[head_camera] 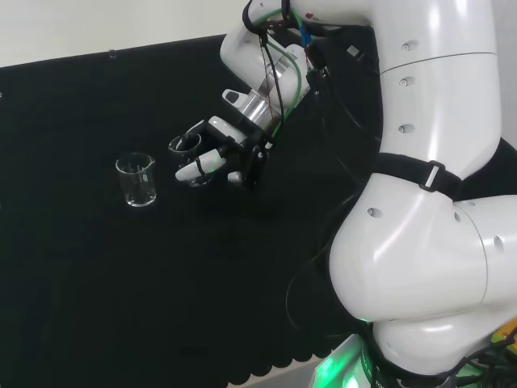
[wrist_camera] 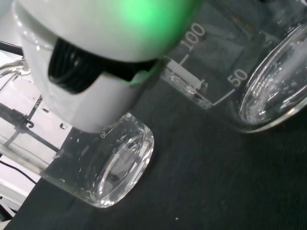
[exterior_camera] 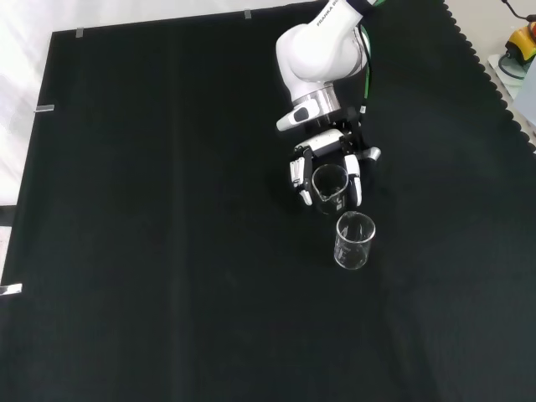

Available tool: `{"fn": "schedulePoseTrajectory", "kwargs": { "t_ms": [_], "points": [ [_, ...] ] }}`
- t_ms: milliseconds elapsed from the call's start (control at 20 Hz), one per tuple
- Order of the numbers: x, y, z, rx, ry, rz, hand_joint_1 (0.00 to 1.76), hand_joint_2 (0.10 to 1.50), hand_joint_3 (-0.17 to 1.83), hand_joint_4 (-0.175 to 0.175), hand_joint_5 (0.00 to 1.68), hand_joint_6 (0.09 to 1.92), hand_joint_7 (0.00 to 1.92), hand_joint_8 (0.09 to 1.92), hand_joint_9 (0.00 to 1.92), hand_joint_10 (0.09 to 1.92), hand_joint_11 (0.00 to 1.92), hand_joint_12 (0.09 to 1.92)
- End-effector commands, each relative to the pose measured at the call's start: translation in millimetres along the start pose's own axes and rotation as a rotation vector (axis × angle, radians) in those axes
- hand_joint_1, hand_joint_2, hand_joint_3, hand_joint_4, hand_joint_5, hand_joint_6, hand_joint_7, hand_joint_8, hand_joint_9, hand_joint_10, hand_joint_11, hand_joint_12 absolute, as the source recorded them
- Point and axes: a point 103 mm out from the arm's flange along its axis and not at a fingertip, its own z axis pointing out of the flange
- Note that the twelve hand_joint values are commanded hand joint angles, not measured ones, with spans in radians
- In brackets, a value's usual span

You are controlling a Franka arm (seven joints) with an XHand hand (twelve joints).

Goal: Place the beaker back on the table.

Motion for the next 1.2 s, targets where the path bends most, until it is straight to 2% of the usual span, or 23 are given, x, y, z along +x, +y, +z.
{"fn": "schedulePoseTrajectory", "kwargs": {
  "t_ms": [50, 300, 400, 600, 700, 800, 850, 900, 1000, 1100, 1200],
  "points": [
    [0.0, -0.8, 0.1, -0.002, 0.000, 0.000, 1.33, 0.55, 0.73, -0.175, 1.43, 0.38, 1.51, 0.30, 1.67, 0.16, 1.25, 0.67],
    [0.3, -1.2, 2.9, -0.005, -0.012, 0.006, 1.33, 0.56, 0.72, -0.175, 1.43, 0.37, 1.51, 0.29, 1.67, 0.15, 1.24, 0.67],
    [0.6, -1.4, 2.6, -0.003, -0.017, 0.003, 1.40, 0.61, 0.61, -0.175, 1.42, 0.33, 1.52, 0.26, 1.55, 0.17, 1.23, 0.66],
    [0.4, -3.7, 3.1, 0.016, -0.028, 0.001, 1.42, 0.81, 0.26, -0.175, 1.36, 0.33, 1.46, 0.32, 1.44, 0.15, 1.22, 0.67],
    [-0.1, -4.6, 3.7, 0.022, -0.031, 0.002, 1.38, 0.89, 0.12, -0.175, 1.33, 0.39, 1.41, 0.36, 1.46, 0.18, 1.22, 0.69],
    [-0.9, -4.6, 3.7, 0.029, -0.027, 0.005, 1.33, 0.94, 0.07, -0.175, 1.28, 0.47, 1.36, 0.42, 1.50, 0.18, 1.23, 0.70],
    [-1.4, -4.7, 3.8, 0.031, -0.026, 0.007, 1.36, 0.82, 0.27, -0.153, 1.20, 0.55, 1.41, 0.35, 1.52, 0.15, 1.25, 0.69],
    [-1.6, -4.9, 3.2, 0.031, -0.026, 0.007, 1.39, 0.69, 0.48, -0.148, 1.13, 0.61, 1.46, 0.29, 1.53, 0.13, 1.26, 0.69],
    [-1.8, -5.6, 3.0, 0.029, -0.032, 0.007, 1.37, 0.52, 0.75, -0.130, 1.06, 0.66, 1.51, 0.23, 1.54, 0.10, 1.27, 0.70],
    [-1.8, -6.1, 2.3, 0.031, -0.032, 0.007, 1.29, 0.42, 0.90, -0.114, 1.03, 0.68, 1.50, 0.20, 1.54, 0.09, 1.26, 0.71],
    [-1.6, -6.1, 4.5, 0.032, -0.038, 0.006, 1.26, 0.39, 0.95, -0.104, 0.99, 0.70, 1.49, 0.19, 1.53, 0.09, 1.22, 0.75]
  ]
}}
